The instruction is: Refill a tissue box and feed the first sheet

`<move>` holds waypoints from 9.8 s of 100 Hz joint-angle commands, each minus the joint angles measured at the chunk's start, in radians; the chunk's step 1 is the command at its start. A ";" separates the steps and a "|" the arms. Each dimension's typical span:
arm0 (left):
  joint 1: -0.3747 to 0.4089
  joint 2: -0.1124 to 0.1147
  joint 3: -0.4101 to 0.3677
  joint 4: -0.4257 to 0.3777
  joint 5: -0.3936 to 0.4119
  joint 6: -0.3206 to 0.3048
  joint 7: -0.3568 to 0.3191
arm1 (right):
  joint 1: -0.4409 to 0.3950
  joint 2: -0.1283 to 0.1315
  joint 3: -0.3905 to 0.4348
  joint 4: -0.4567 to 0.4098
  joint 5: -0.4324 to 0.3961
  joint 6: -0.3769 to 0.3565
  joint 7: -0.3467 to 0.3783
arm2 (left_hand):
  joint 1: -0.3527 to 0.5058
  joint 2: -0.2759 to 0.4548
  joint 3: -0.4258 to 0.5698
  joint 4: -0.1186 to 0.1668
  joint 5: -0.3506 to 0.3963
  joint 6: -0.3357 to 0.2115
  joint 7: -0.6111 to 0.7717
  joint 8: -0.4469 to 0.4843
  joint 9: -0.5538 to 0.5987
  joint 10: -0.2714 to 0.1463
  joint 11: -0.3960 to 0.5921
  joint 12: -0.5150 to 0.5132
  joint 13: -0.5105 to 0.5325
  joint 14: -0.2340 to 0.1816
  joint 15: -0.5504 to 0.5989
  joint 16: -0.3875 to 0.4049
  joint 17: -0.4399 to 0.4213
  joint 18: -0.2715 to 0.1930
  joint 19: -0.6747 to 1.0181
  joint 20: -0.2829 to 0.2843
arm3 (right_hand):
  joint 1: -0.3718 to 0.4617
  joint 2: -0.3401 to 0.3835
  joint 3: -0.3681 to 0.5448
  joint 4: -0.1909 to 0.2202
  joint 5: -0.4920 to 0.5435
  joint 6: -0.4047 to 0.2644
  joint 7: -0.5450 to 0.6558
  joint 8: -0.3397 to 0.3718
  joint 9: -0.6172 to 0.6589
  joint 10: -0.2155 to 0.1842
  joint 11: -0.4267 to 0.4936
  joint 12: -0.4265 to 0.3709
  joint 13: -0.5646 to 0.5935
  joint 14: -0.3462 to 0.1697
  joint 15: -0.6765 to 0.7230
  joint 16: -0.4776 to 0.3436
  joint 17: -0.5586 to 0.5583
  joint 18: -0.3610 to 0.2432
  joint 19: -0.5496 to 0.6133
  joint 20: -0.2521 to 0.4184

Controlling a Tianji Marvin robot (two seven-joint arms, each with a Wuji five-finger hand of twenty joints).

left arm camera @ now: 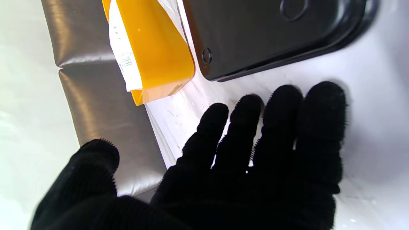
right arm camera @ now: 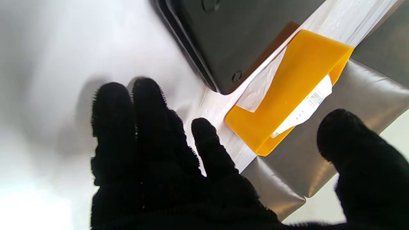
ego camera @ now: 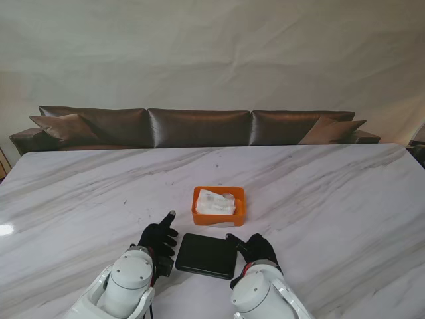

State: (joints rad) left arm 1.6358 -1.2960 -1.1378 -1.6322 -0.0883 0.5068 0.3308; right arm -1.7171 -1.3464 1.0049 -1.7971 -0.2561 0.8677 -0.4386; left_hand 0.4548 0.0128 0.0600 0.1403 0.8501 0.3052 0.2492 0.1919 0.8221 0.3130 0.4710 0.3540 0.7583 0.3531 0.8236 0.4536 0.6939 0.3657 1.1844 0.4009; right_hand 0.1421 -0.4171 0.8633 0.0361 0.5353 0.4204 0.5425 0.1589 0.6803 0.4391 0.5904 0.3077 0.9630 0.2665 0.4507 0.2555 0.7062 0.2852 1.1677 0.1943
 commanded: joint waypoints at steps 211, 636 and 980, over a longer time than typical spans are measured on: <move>-0.049 0.022 0.057 0.042 0.074 0.144 -0.137 | 0.118 -0.009 0.068 0.059 0.169 0.046 0.097 | -0.008 -0.016 -0.011 0.022 -0.018 0.044 -0.030 -0.024 -0.014 0.075 -0.025 -0.019 -0.053 0.147 -0.153 -0.034 0.031 0.031 0.054 -0.020 | -0.009 0.006 0.002 0.013 -0.001 0.071 -0.026 -0.022 -0.049 0.067 0.026 0.016 -0.002 0.071 0.029 0.010 0.029 0.037 0.004 -0.048; -0.087 0.012 0.120 -0.136 0.175 0.088 -0.052 | 0.114 -0.005 0.050 -0.057 0.307 -0.074 0.076 | -0.012 -0.017 -0.007 0.028 -0.008 0.041 -0.025 -0.023 -0.023 0.068 -0.031 -0.021 -0.079 0.143 -0.168 -0.037 -0.028 0.053 0.026 0.019 | -0.002 0.012 0.021 0.007 0.033 0.037 -0.010 -0.012 0.007 0.036 -0.006 0.004 -0.006 0.065 0.025 0.010 0.020 0.033 -0.002 -0.052; -0.449 -0.075 0.250 0.220 0.066 0.096 -0.038 | 0.545 0.006 0.071 0.393 0.396 -0.092 0.256 | -0.018 -0.014 -0.006 0.028 -0.001 0.035 -0.017 -0.020 -0.012 0.062 -0.031 -0.022 -0.070 0.140 -0.167 -0.038 -0.021 0.057 0.038 0.019 | -0.006 0.018 0.021 0.010 0.026 0.023 -0.014 -0.013 0.003 0.022 -0.015 0.001 -0.016 0.058 0.013 0.007 0.004 0.026 -0.007 -0.046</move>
State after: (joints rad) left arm 1.1777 -1.3568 -0.8910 -1.3872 -0.0212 0.6006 0.3135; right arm -1.1792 -1.3224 1.0837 -1.4060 0.1260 0.7821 -0.2029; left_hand 0.4546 0.0128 0.0600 0.1403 0.8263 0.3711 0.2211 0.1552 0.7679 0.5123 0.3453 0.2827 0.6804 0.4884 0.6309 0.4152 0.6420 0.4676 0.7350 0.4143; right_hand 0.1426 -0.4112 0.8641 0.0361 0.5442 0.4580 0.5119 0.1389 0.6609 0.4804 0.5814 0.3171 0.9308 0.4070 0.4533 0.2696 0.6911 0.4142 1.1660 0.1559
